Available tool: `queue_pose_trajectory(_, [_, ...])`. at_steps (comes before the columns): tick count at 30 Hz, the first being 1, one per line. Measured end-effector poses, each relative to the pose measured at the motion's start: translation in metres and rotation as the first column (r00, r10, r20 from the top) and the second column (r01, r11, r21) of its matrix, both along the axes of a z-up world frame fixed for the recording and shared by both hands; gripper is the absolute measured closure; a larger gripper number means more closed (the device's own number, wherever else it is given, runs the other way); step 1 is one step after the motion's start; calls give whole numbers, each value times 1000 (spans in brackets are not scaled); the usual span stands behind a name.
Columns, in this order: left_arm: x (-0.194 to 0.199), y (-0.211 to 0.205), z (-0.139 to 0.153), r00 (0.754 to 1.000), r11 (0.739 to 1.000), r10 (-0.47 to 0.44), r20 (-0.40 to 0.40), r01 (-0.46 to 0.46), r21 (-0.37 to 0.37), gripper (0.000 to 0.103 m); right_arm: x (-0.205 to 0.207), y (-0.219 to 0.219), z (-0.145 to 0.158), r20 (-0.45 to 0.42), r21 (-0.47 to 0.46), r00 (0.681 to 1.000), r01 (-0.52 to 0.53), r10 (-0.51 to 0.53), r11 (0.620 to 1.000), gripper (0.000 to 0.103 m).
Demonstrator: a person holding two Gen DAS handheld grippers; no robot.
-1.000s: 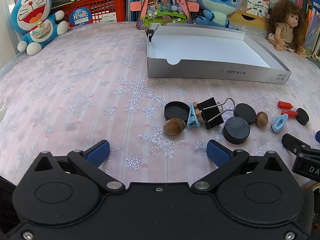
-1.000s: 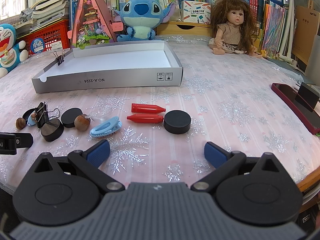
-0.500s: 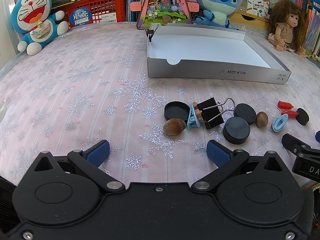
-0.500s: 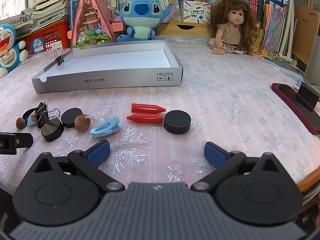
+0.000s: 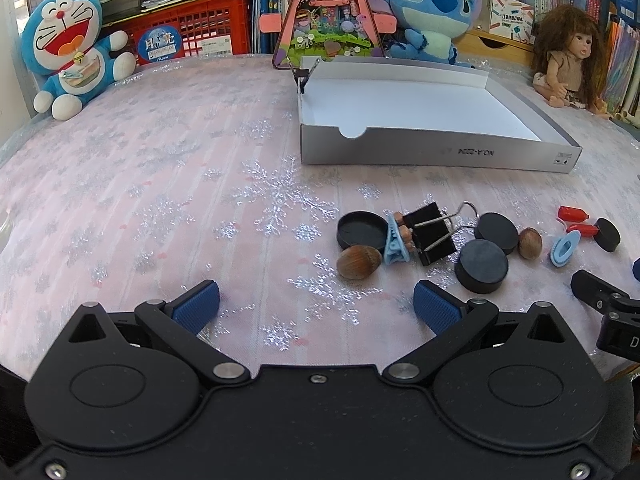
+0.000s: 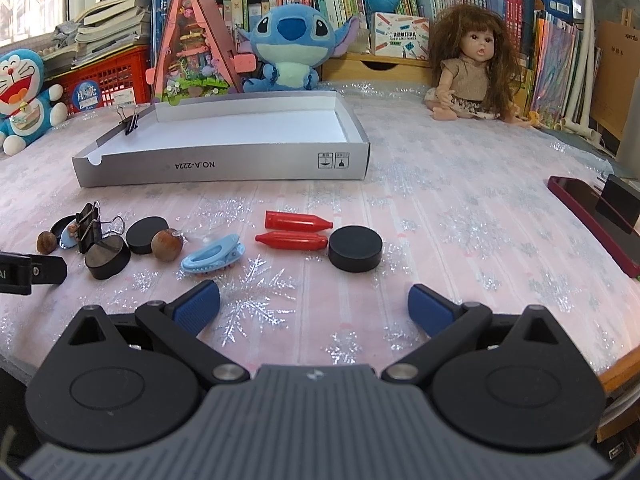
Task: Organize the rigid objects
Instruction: 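Grasp the brown nut with the left tool while the right tool grasps a black puck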
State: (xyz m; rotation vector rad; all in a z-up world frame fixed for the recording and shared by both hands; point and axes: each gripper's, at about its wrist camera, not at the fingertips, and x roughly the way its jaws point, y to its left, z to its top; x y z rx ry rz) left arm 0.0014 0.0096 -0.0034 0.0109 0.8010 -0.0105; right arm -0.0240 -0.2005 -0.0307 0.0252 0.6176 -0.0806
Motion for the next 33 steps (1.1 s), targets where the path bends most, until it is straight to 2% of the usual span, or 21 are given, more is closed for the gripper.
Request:
queue_pose_trajectory(6, [0, 6, 1, 1000, 1000, 15, 15, -15, -11, 3, 2, -5, 1, 0, 10, 1000, -13, 13, 1000, 0])
queue_pose_trajectory(8, [-2, 8, 3, 999, 1000, 14, 33, -14, -21, 14, 0, -11, 5, 38, 11, 999, 4, -5, 1000, 0])
queue_pose_trajectory(9, [-3, 9, 4, 999, 1000, 14, 42, -13, -24, 16, -1, -14, 8, 48, 5, 999, 9, -9, 1000, 0])
queue_pose_trajectory(12, [-3, 8, 4, 998, 1000, 2, 58, 0, -19, 22, -1, -22, 12, 69, -19, 998, 14, -12, 1000, 6])
queue_pose_trajectory(16, [-3, 4, 5, 996, 998, -50, 75, 52, -29, 39, 3, -28, 13, 72, -35, 997, 6, -3, 999, 17])
queue_pose_trajectory(18, [-3, 2, 5, 994, 997, -71, 83, 73, -29, 42, 5, -28, 14, 77, -38, 997, 3, 0, 999, 23])
queue_pose_trajectory(21, [-4, -3, 4, 991, 996, -89, 96, 91, -17, 57, 8, -27, 12, 72, -42, 997, -1, 4, 999, 33])
queue_pose_trajectory(23, [-4, -4, 5, 990, 995, -98, 102, 101, -26, 75, 10, -26, 10, 64, -45, 998, -6, 9, 999, 46])
queue_pose_trajectory(24, [-4, -4, 5, 990, 994, -99, 105, 102, -31, 81, 11, -27, 10, 62, -41, 998, -5, 8, 999, 49])
queue_pose_trajectory(27, [-5, -3, 6, 990, 994, -96, 104, 100, -39, 82, 12, -29, 9, 57, -20, 998, 3, -2, 1000, 66])
queue_pose_trajectory(33, [-6, -2, 14, 989, 991, -102, 107, 110, -71, 82, 10, -31, 17, 72, -21, 997, 10, -8, 1000, 67])
